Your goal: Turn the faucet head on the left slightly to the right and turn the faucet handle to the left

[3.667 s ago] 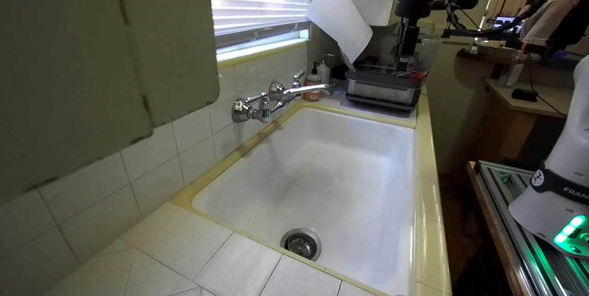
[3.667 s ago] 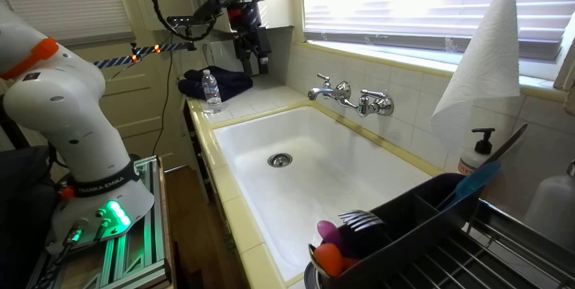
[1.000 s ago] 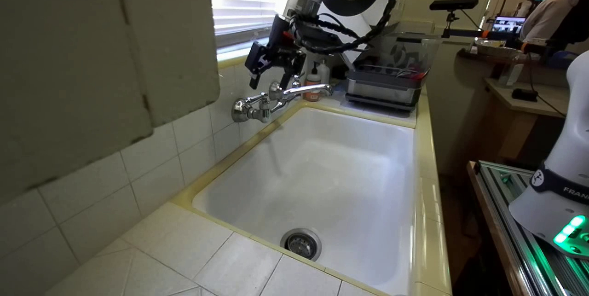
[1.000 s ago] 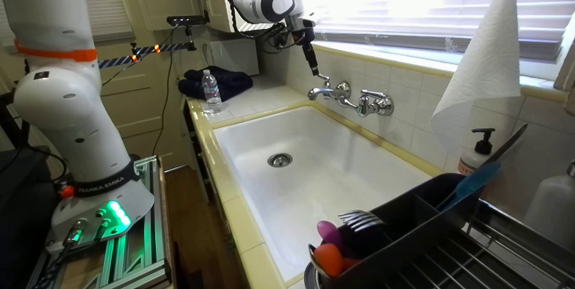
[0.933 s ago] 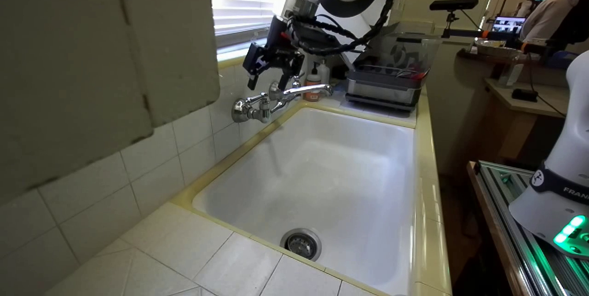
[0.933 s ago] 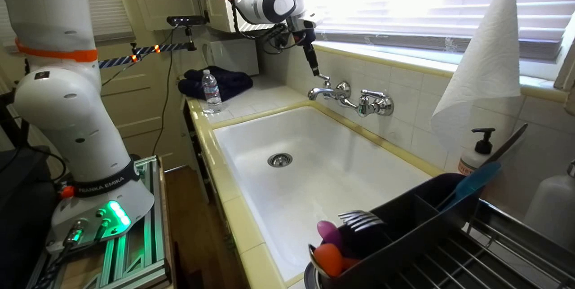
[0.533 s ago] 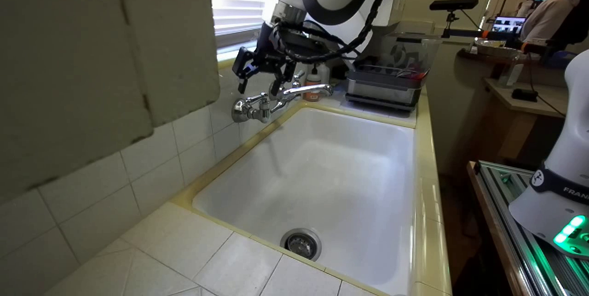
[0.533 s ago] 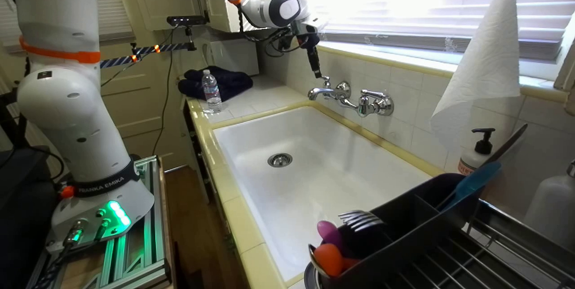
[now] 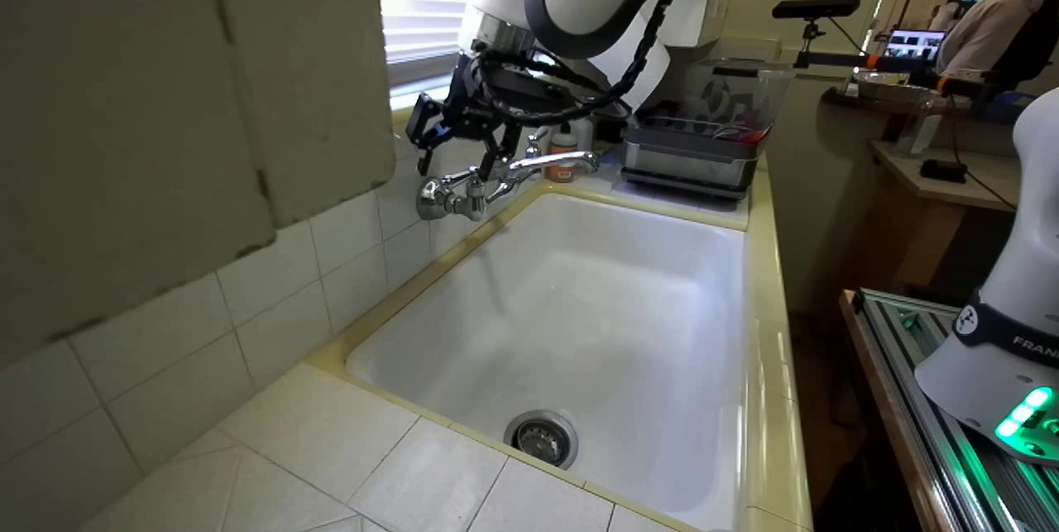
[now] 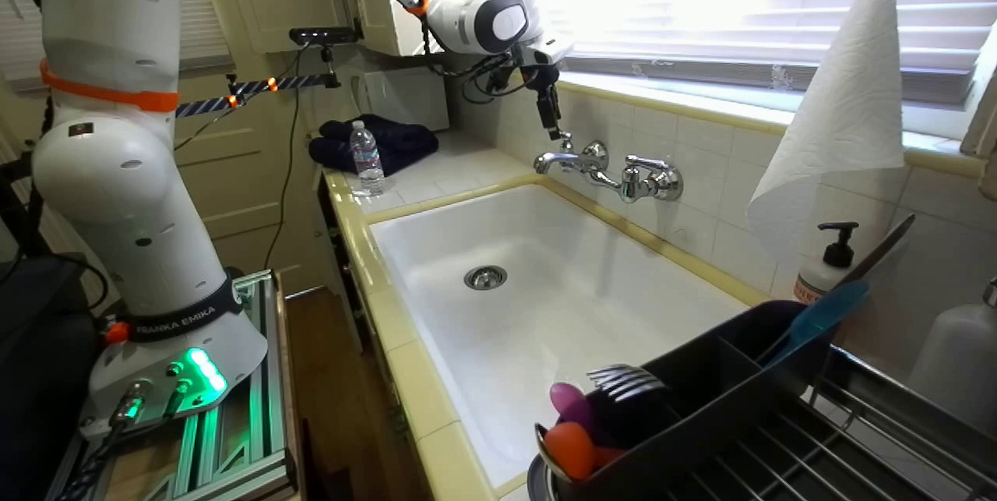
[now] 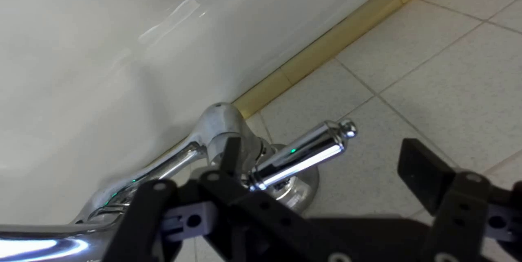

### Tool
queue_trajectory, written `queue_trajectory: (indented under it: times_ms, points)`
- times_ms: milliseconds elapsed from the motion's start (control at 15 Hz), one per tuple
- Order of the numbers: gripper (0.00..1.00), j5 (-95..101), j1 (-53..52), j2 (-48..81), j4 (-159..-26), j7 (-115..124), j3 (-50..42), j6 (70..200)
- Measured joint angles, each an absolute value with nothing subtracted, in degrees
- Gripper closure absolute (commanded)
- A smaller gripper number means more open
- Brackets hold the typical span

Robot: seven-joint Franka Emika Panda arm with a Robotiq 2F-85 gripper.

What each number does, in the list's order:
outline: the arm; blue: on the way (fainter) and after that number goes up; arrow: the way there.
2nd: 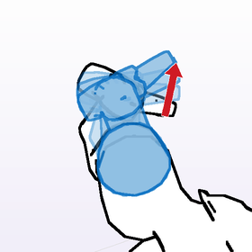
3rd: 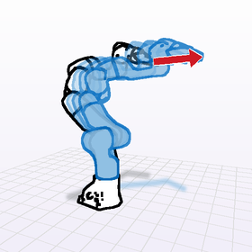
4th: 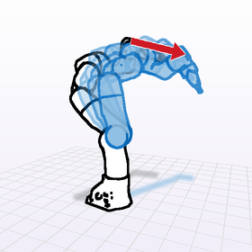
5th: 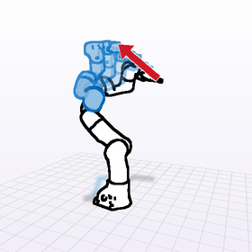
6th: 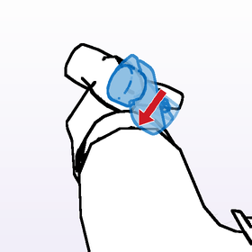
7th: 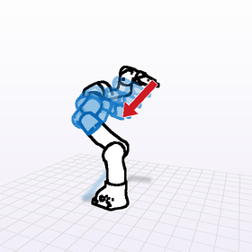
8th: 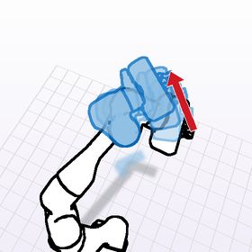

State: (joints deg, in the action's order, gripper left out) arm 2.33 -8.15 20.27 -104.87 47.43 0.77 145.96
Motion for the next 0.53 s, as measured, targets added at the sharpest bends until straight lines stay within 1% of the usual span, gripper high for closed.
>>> queue_trajectory:
  times_ms: [133, 267, 400, 467, 533]
  points:
    - [0.51, 2.32, -8.22, 20.76, -104.53, 48.02, 0.61, 145.80]
    - [0.63, 2.32, -8.22, 20.81, -104.53, 48.29, 0.26, 144.96]
    - [0.69, 2.17, -8.22, 20.75, -104.47, 48.87, 0.04, 144.32]
    - [0.69, 1.92, -8.24, 20.69, -104.41, 49.29, 0.01, 144.02]
    - [0.72, 1.74, -8.26, 20.70, -104.35, 49.50, 0.01, 143.89]
